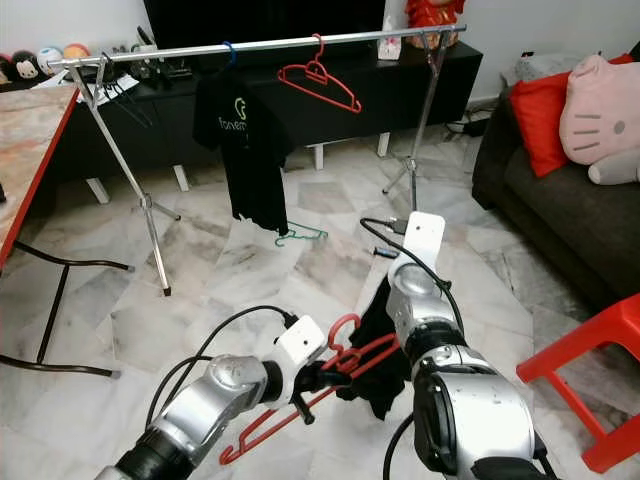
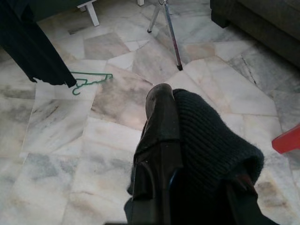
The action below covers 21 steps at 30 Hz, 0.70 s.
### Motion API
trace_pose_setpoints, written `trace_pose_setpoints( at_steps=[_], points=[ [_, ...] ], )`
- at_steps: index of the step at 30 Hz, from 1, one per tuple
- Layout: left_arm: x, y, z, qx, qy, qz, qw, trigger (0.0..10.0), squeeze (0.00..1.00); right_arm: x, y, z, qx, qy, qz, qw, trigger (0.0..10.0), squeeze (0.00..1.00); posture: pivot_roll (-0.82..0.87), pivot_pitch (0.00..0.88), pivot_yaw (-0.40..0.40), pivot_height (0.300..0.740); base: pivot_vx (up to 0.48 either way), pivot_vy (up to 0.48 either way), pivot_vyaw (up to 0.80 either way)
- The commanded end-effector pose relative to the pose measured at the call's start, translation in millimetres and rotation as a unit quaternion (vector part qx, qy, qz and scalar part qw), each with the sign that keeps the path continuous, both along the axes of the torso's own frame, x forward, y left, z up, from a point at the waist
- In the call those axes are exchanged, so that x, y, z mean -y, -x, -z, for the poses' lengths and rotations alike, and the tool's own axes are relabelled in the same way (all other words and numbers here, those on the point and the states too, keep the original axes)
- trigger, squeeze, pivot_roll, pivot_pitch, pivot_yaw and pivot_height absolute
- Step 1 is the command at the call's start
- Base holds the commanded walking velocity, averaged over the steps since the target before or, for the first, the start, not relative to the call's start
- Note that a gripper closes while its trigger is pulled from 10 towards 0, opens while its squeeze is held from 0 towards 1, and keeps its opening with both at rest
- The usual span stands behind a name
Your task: Hang hanger
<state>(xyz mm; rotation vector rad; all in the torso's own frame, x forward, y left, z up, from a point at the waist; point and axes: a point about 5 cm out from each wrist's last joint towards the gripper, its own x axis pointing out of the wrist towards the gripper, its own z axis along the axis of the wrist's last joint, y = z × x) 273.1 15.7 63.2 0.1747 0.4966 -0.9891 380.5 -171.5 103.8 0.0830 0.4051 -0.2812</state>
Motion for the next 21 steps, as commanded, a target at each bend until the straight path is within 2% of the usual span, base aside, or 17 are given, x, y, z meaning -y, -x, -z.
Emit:
trace_pose_setpoints(
  at_steps=[1,7,14,21],
  points=[
    [-0.9,-6.3,1,0.006,-0.012,-0.025,1.000,10.0,0.00,-3.1,-5.2,-10,0.019,-0.005,0.001,1.000,10.0,0.00,-0.02,0.000,-0.041,0.740,0.000,0.000,0.00],
    [4.9,-17.6,-2,0.019,0.005,-0.083,0.996,10.0,0.00,-7.2,-3.3,-5,0.013,-0.007,-0.006,1.000,10.0,0.00,-0.02,0.000,-0.046,0.740,0.000,0.000,0.00],
    [13.0,-16.4,-7,0.019,0.044,-0.074,0.996,10.0,0.00,-6.2,1.9,5,-0.004,-0.006,-0.008,1.000,10.0,0.00,-0.02,0.000,-0.048,0.740,0.000,0.000,0.00],
    [12.6,-24.7,-10,0.034,0.052,-0.116,0.991,10.0,0.00,-9.8,2.1,6,-0.004,-0.008,-0.012,1.000,10.0,0.00,-0.02,0.000,-0.047,0.740,0.000,0.000,0.00]
  ],
)
